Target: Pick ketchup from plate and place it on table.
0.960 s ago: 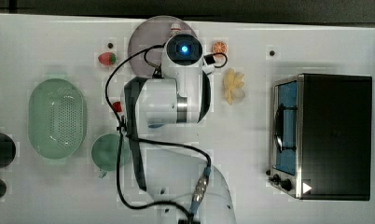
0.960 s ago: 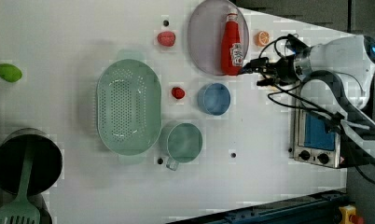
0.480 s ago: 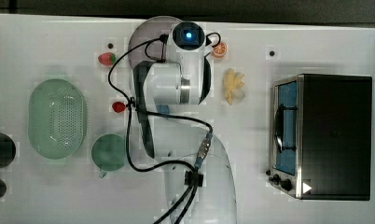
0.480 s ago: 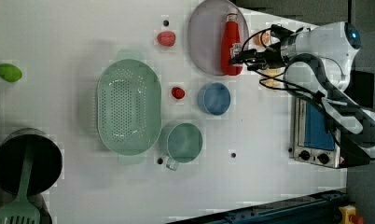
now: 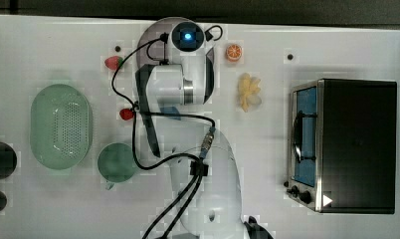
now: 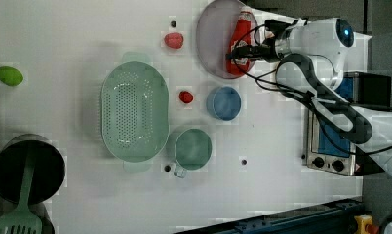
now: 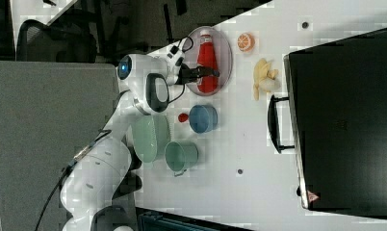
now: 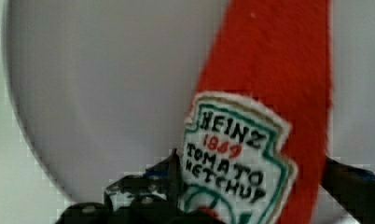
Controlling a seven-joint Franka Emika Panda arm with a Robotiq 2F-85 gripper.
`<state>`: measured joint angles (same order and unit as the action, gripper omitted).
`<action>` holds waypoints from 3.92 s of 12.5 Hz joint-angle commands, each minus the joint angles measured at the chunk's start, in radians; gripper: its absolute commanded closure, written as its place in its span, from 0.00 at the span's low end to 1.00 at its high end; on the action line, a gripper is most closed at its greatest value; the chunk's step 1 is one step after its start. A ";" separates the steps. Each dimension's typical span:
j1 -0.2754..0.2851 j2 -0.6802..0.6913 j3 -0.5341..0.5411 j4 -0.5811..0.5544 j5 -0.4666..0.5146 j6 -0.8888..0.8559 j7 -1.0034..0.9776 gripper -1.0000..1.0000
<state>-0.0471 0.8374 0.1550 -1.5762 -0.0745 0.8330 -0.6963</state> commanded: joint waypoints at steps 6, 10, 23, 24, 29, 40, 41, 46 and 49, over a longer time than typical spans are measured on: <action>0.010 0.024 -0.007 0.040 -0.012 0.070 -0.046 0.40; 0.007 -0.034 -0.006 0.040 -0.010 0.067 -0.021 0.41; -0.103 -0.634 -0.019 -0.210 0.066 -0.373 0.080 0.41; -0.108 -0.687 -0.022 -0.277 0.078 -0.373 0.080 0.41; -0.121 -0.899 -0.060 -0.592 0.094 -0.349 0.081 0.41; -0.119 -0.672 -0.083 -0.891 0.094 0.148 0.081 0.28; -0.119 -0.643 -0.083 -0.892 0.094 0.187 0.081 0.17; -0.119 -0.705 -0.072 -0.870 0.094 0.199 0.190 0.00; -0.118 -0.864 -0.062 -0.830 0.094 0.082 0.339 0.00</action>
<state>-0.1664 0.0326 0.0891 -2.4629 0.0243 0.9136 -0.4746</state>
